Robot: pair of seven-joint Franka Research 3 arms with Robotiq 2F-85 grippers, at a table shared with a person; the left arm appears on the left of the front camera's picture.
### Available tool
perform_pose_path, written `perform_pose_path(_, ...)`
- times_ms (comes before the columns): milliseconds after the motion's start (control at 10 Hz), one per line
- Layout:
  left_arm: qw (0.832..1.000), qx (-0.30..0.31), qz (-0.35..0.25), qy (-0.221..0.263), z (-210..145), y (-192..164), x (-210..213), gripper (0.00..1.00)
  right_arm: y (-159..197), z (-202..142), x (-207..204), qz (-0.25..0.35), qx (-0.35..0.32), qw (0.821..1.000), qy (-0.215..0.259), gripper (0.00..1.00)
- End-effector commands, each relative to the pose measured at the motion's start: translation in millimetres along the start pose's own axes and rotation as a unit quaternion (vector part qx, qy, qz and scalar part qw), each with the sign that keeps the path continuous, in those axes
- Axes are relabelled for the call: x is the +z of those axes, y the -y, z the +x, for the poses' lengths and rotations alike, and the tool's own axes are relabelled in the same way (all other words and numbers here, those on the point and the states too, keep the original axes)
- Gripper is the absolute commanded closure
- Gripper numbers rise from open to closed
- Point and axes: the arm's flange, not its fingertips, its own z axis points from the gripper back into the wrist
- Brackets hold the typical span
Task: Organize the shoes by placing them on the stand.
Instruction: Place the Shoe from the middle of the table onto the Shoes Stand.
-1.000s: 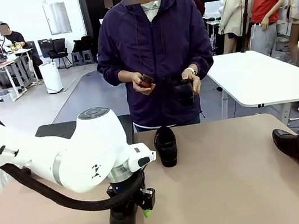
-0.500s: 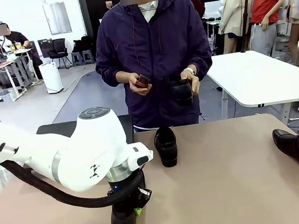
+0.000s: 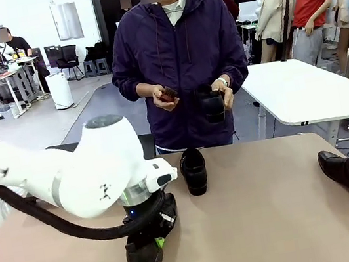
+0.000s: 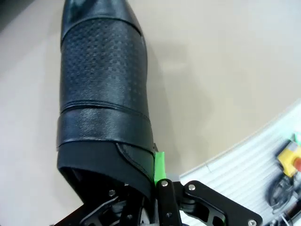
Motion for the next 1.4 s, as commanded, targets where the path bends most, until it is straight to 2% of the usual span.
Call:
perform_pose_path(0, 0.999, -0.032, -0.036, -0.017, -48.8, -9.0, 81.9, 1.0, -3.1, 1.3, 3.1, 0.011, 0.005, 1.0, -0.001, 0.0)
perform_pose_path(100, 1.0, -0.026, -0.009, 0.007, -66.7, -10.1, 111.3, 1.0, -3.1, 1.3, 3.1, 0.011, 0.005, 1.0, -0.001, 0.0)
perform_pose_path(200, 0.998, 0.009, 0.026, 0.049, -80.5, -12.1, 133.0, 1.0, -3.1, 1.3, 3.1, 0.011, 0.005, 1.0, -0.001, 0.0)
perform_pose_path(400, 0.985, 0.087, 0.091, 0.12, -107.3, -25.5, 155.6, 1.0, -3.1, 1.3, 3.1, 0.011, 0.005, 1.0, -0.001, 0.0)
perform_pose_path(600, 0.95, 0.2, 0.137, 0.196, -133.7, -51.3, 160.7, 1.0, -3.1, 1.3, 3.1, 0.011, 0.005, 1.0, -0.001, 0.0)
perform_pose_path(700, 0.934, 0.249, 0.139, 0.218, -140.4, -62.6, 160.4, 1.0, -3.1, 1.3, 3.1, 0.011, 0.005, 1.0, -0.001, 0.0)
perform_pose_path(800, 0.971, 0.146, 0.093, 0.163, -113.9, -42.5, 180.4, 1.0, -3.1, 1.3, 3.1, 0.011, 0.005, 1.0, -0.001, 0.0)
perform_pose_path(1300, 0.968, 0.158, 0.105, 0.162, -113.9, -36.0, 174.8, 1.0, -3.1, 1.3, 3.1, 0.011, 0.005, 1.0, -0.001, 0.0)
